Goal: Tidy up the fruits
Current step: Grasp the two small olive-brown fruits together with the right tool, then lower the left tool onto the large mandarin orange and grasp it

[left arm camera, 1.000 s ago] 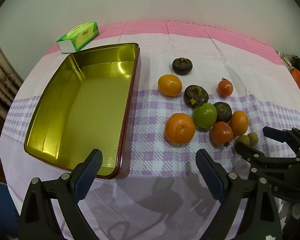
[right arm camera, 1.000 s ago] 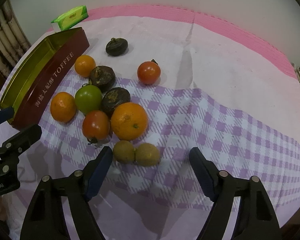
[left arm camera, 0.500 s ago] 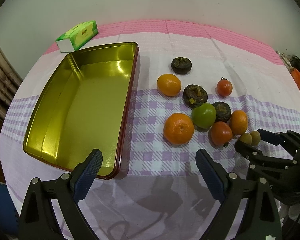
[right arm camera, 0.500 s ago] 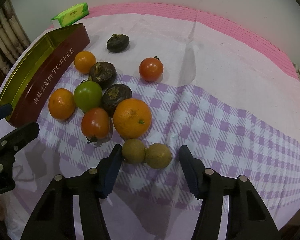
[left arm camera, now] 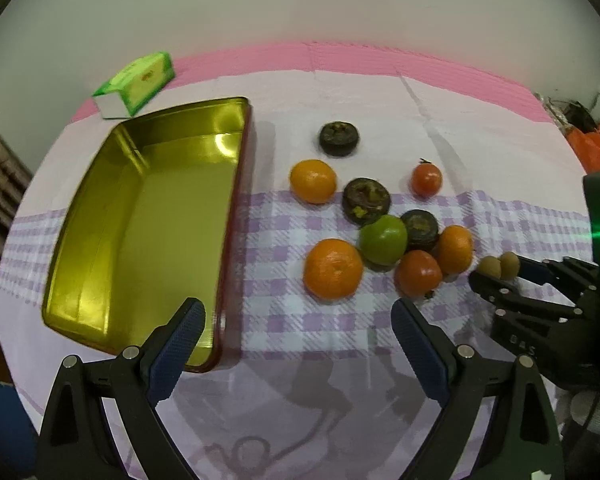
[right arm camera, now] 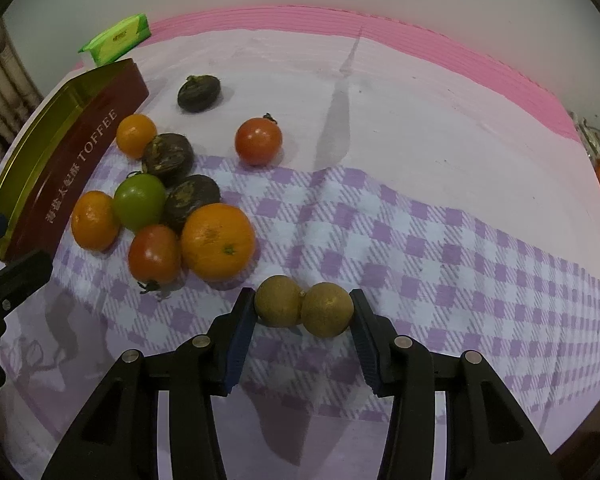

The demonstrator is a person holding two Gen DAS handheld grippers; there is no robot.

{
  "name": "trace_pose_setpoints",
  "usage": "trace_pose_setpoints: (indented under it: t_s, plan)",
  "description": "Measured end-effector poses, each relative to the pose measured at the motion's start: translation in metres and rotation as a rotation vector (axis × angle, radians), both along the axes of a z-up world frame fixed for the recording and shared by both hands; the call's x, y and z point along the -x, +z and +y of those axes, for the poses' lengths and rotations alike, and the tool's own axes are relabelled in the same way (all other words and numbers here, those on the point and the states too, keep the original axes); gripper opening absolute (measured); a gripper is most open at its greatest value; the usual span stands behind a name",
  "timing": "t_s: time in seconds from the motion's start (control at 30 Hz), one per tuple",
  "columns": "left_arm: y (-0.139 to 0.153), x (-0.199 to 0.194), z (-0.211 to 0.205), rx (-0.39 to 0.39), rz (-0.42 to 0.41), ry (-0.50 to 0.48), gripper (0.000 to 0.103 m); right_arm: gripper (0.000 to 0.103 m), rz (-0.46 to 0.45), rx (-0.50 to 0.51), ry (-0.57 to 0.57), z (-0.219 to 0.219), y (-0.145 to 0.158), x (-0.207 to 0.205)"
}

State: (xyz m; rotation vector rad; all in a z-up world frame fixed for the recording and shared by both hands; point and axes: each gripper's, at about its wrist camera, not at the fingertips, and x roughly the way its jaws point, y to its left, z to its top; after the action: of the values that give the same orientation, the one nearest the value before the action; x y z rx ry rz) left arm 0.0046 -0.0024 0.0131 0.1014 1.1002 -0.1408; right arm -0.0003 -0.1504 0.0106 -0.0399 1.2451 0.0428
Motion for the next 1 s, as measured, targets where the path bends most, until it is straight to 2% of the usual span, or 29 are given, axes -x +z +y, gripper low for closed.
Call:
trace_pose_setpoints:
  t_s: [0.3,0.37,0.53,0.6,1.0]
  plan:
    - [0.002,-0.018,-0.007,0.031,0.064,-0.034,0.084,0.048,0.021,0.003,-0.061,-0.023,0.002,-0.007]
    - [0.001,-0.024,-0.010,0.042,0.085,-0.036,0.080,0.048,0.020,0.006,-0.059,-0.025,0.002,-0.007]
    - [-0.009,-0.043,-0.015,0.032,0.150,-0.014,0.061,0.048,0.024,0.010,-0.056,-0.024,0.002,-0.008]
    - [-0.011,-0.049,-0.015,0.050,0.177,-0.010,0.061,0.048,0.024,0.012,-0.055,-0.025,0.002,-0.008]
    - [-0.030,-0.067,-0.013,0.026,0.250,0.028,0.061,0.048,0.026,0.010,-0.057,-0.022,0.002,-0.008]
